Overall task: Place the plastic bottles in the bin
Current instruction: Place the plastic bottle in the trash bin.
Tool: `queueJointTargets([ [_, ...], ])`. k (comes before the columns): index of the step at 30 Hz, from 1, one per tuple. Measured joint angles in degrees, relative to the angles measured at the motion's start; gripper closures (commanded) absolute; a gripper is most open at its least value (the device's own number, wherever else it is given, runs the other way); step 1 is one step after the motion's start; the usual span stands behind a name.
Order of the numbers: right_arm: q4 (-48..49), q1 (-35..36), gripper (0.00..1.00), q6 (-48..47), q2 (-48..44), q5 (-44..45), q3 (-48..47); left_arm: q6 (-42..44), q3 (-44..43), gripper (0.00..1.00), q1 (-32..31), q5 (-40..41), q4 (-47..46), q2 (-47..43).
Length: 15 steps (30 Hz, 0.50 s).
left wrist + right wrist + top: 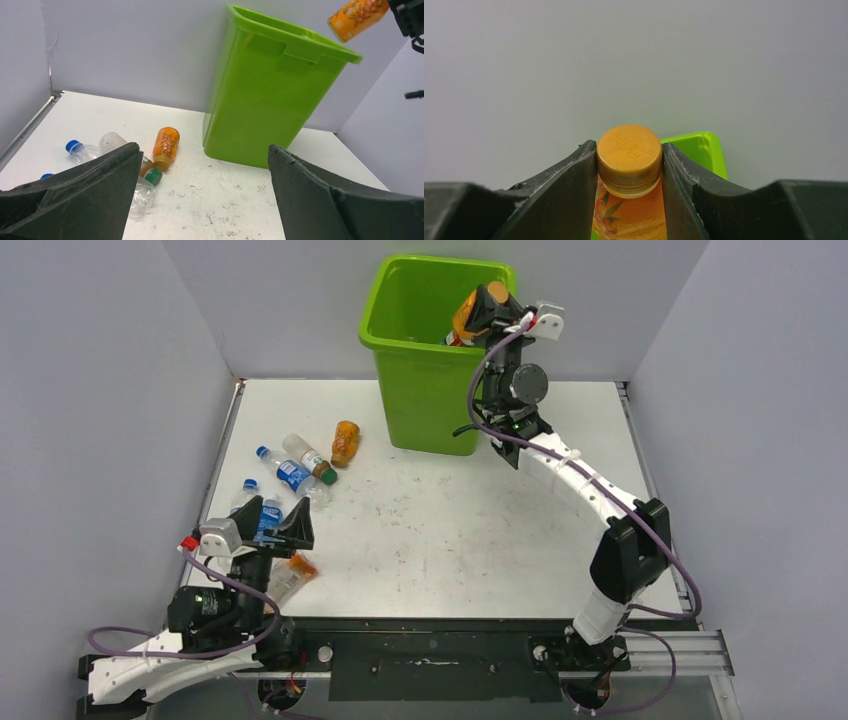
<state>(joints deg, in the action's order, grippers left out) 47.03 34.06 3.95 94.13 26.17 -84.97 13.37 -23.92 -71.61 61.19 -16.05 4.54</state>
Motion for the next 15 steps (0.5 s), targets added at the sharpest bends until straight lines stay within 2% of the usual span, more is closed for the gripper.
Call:
queueJointTargets([
  [4,-0.17,-2.78,0.95,3.02,6.84,-1.64,-8.37,0.63,0.0,0.04,-0.63,1.14,-0.07,0.61],
  [5,-0.66,-3.37,0.88,3.74,8.41,-1.92,-10.45,0.7,0.0,0.04,-0.74,1.29,-0.04,0.92],
  [6,-1.25,-3.98,0.71,4.48,10.1,-2.34,-12.59,0.79,0.0,0.04,-0.81,1.4,-0.04,1.27],
  [7,-2.05,-4.66,0.46,5.25,11.89,-2.75,-14.91,0.83,0.0,0.04,-0.83,1.49,-0.02,1.66],
  [8,-3.43,-5.27,0.26,5.95,13.68,-3.39,-17.44,0.85,0.0,0.04,-0.87,1.55,0.02,2.05],
  [9,-5.33,-5.84,0.14,6.73,15.72,-4.24,-20.72,0.85,0.0,0.04,-0.94,1.64,0.02,2.45],
  [10,-7.98,-6.4,0.07,7.39,18.34,-5.38,-25.09,0.87,0.0,0.04,-1.05,1.66,0.09,2.91],
  [11,-9.66,-6.67,0.04,8.22,19.91,-6.1,-27.74,0.9,0.0,0.04,-1.07,1.68,0.15,3.21],
  [12,-11.74,-7.04,0.08,8.52,21.46,-6.95,-30.38,0.96,0.0,0.04,-1.09,1.73,0.22,3.58],
  [15,-16.33,-7.52,0.1,9.44,22.93,-9.01,-32.48,1.2,0.0,0.04,-1.11,1.92,0.42,4.37],
])
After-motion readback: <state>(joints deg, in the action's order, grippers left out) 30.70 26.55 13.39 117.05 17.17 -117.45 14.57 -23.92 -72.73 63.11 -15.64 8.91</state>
